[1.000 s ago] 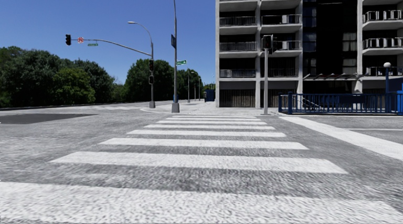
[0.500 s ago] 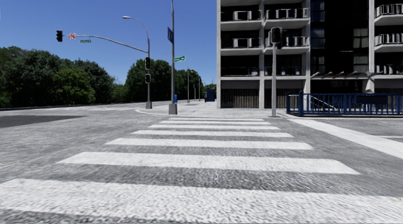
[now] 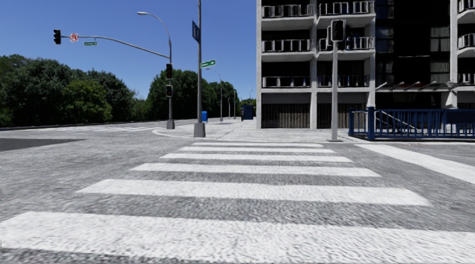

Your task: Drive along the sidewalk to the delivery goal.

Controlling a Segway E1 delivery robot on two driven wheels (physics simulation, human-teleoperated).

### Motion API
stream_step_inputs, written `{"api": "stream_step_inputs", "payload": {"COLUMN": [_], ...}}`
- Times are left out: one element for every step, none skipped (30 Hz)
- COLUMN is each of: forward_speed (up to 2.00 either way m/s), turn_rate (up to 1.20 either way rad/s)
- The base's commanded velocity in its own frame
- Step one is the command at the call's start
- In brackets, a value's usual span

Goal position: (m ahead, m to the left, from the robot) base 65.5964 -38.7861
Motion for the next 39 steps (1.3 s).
{"api": "stream_step_inputs", "payload": {"forward_speed": [2.0,2.0,2.0,2.0,2.0,2.0,2.0,2.0,2.0,2.0,2.0,2.0,2.0,2.0,2.0,2.0,2.0,2.0,2.0,2.0,2.0,2.0,2.0,2.0,2.0,2.0,2.0,2.0,2.0,2.0,2.0,2.0,2.0,2.0,2.0,2.0,2.0,2.0,2.0], "turn_rate": [0.0,0.0,0.0,0.0,0.0,0.0,0.0,0.0,0.0,0.0,0.0,0.0,0.0,0.0,0.0,0.0,0.0,0.0,0.0,0.0,0.0,0.0,0.0,0.0,0.0,0.0,0.0,0.0,0.0,0.0,0.0,0.0,0.0,0.0,0.0,0.0,0.0,0.0,0.0]}}
